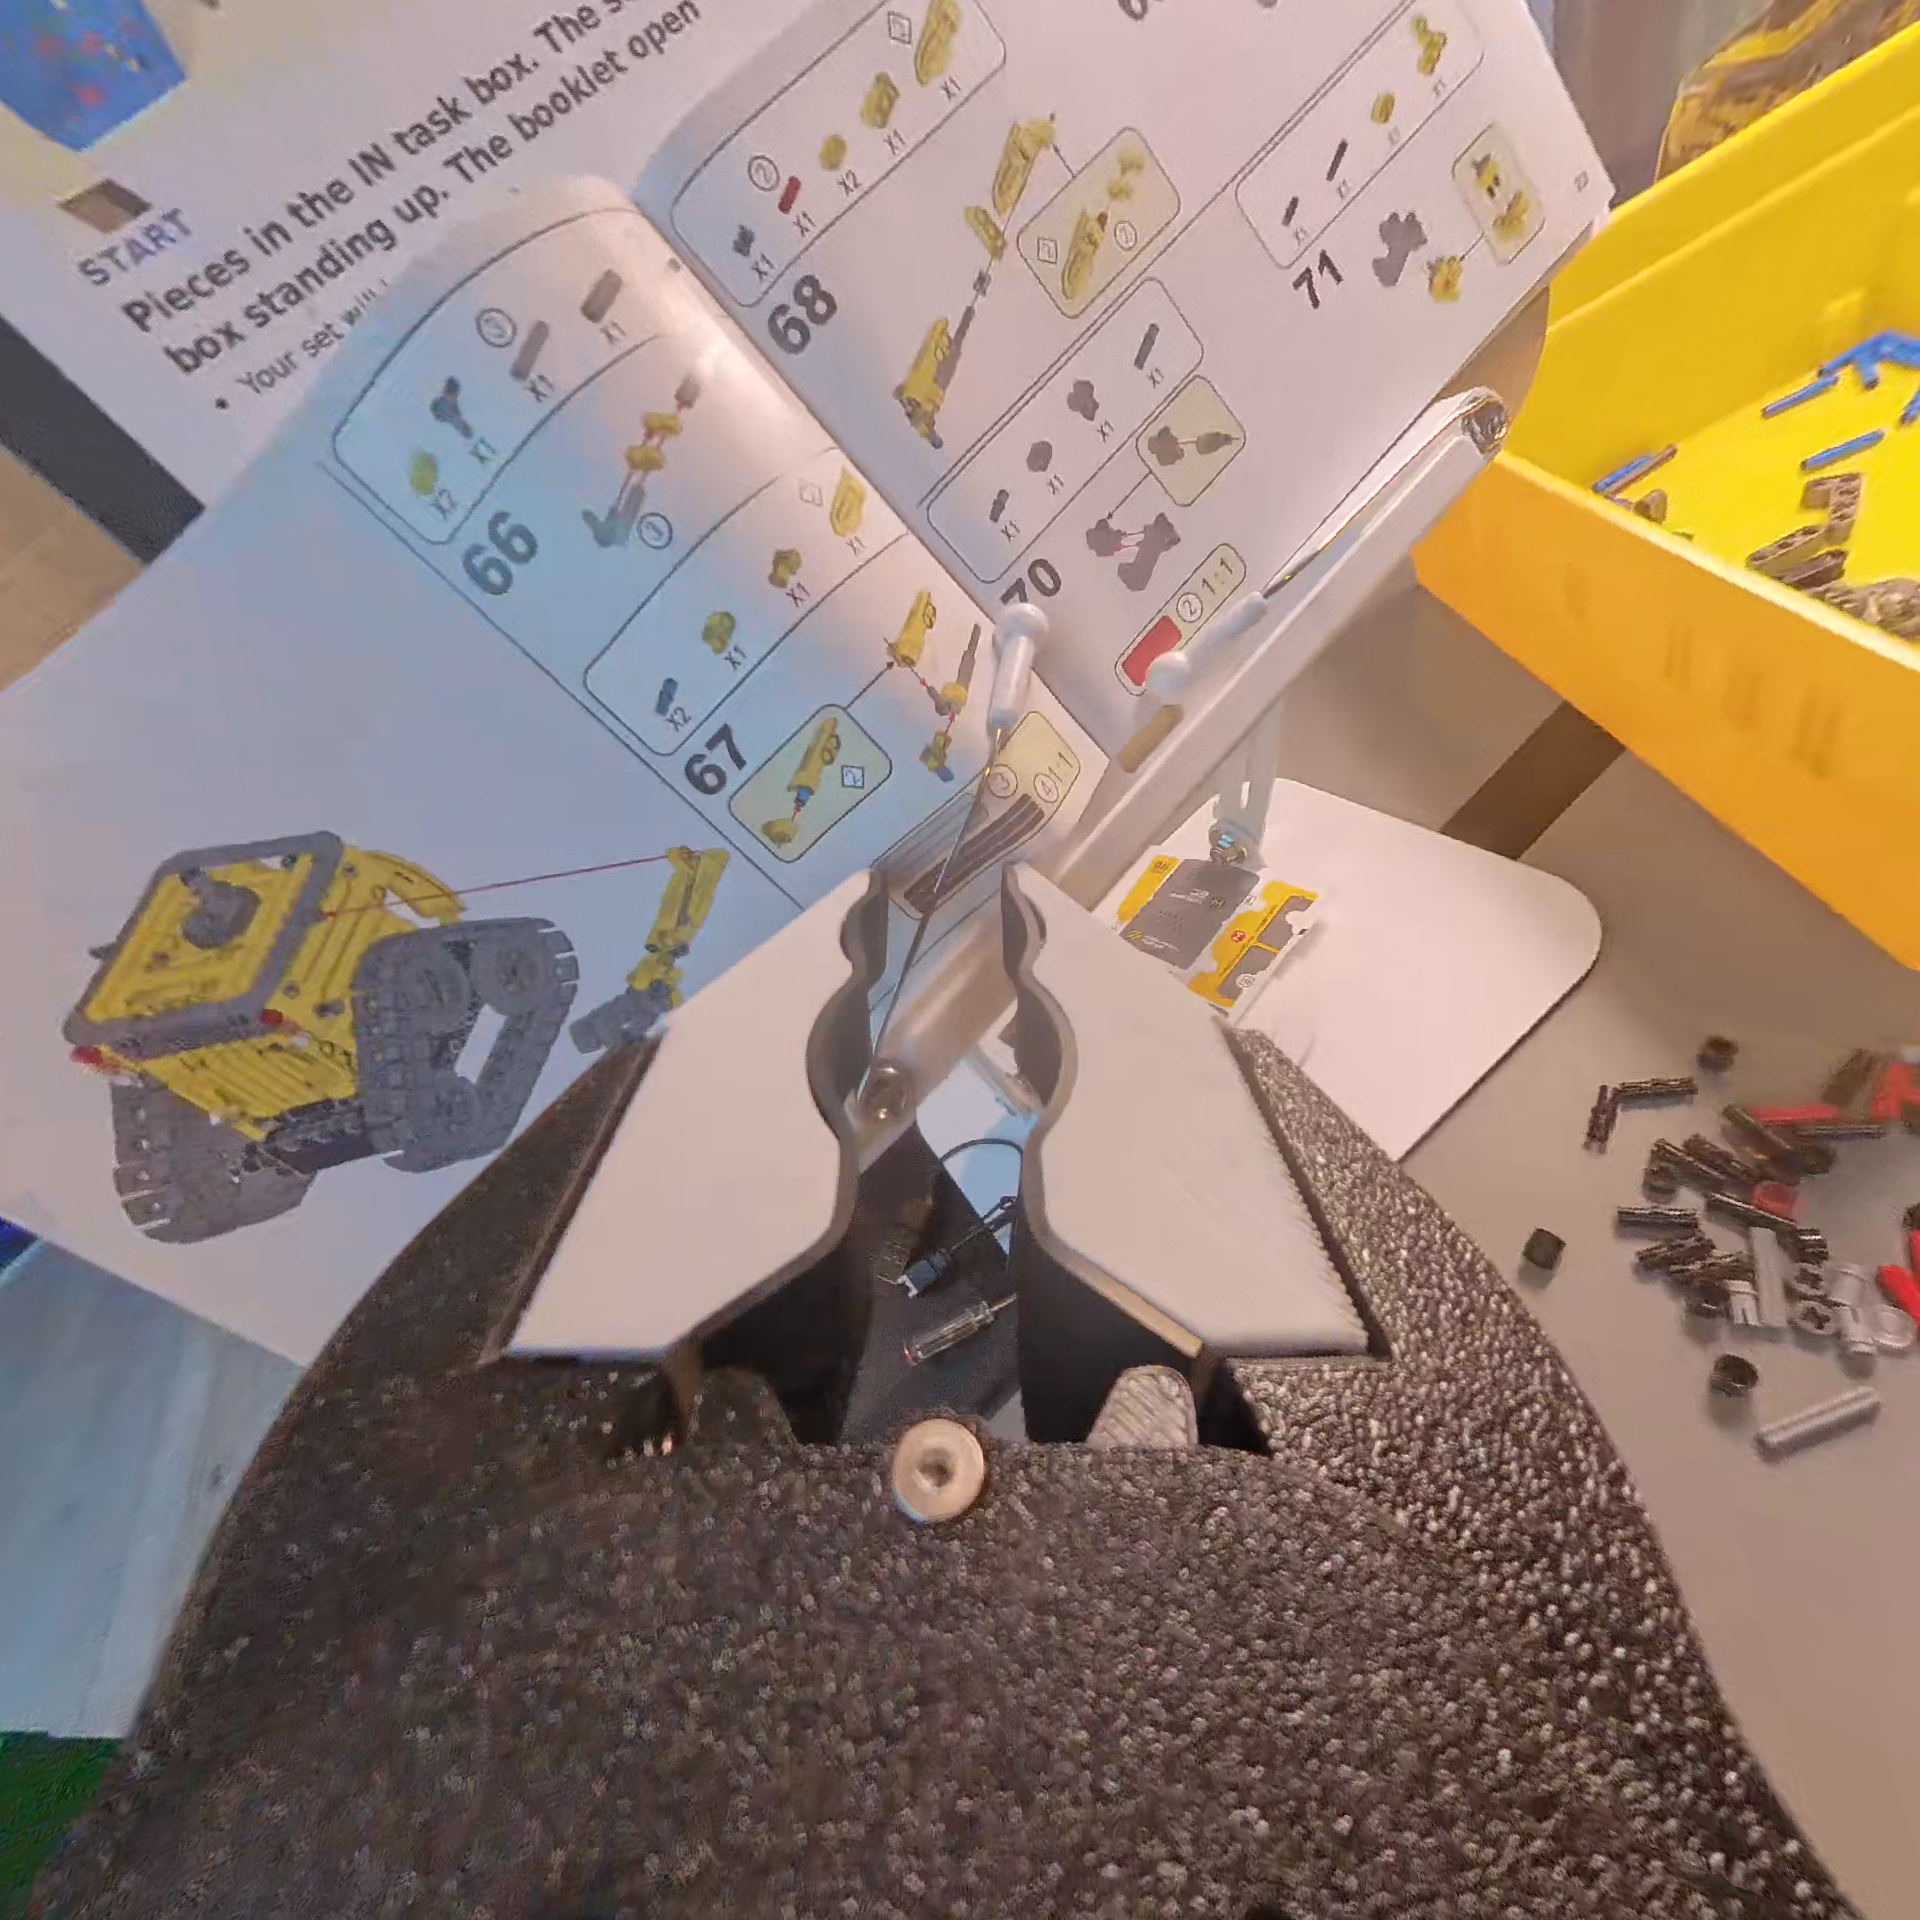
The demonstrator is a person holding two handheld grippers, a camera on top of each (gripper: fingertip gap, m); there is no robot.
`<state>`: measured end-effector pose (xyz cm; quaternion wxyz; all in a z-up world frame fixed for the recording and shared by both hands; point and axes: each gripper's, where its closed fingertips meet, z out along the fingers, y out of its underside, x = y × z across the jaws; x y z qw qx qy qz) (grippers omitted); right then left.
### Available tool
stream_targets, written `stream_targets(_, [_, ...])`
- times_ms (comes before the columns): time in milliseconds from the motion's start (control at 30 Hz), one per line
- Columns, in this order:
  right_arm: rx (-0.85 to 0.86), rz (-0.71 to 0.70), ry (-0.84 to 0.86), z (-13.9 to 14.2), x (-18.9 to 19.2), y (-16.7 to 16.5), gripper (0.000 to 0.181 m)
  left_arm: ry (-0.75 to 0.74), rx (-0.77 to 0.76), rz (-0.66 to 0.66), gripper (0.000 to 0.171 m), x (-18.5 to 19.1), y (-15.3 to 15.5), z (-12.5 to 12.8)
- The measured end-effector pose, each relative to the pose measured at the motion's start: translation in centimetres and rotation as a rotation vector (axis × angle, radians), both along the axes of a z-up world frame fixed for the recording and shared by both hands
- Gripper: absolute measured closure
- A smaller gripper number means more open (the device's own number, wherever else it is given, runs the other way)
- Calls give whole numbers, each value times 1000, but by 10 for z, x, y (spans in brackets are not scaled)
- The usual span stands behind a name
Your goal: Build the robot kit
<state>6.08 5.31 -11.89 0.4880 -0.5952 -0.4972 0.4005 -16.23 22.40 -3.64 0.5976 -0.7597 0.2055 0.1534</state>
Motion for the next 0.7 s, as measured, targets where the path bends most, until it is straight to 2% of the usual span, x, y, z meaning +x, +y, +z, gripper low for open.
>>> stream_targets(67, [7,-2,-11,-3,2,-1,156,40,-10,0,156,0,5,0])
stream_targets(133, [7,-9,-15,-5,5,0,156,81,-6,14,169,-5,6,2])
stream_targets(167, [1,-12,-13,-5,6,1,156,60,-11,6,169,-5,5,2])
stream_targets(367, [-31,-4,-22,-12,7,3,156,-143,77,45,171,-13,0,13])
stream_targets(500, [-30,-1,-29,-14,8,2,156,-354,145,88,171,-30,-6,19])
stream_targets(700, [-47,2,-27,-16,8,3,156,-504,183,126,170,-44,-12,17])
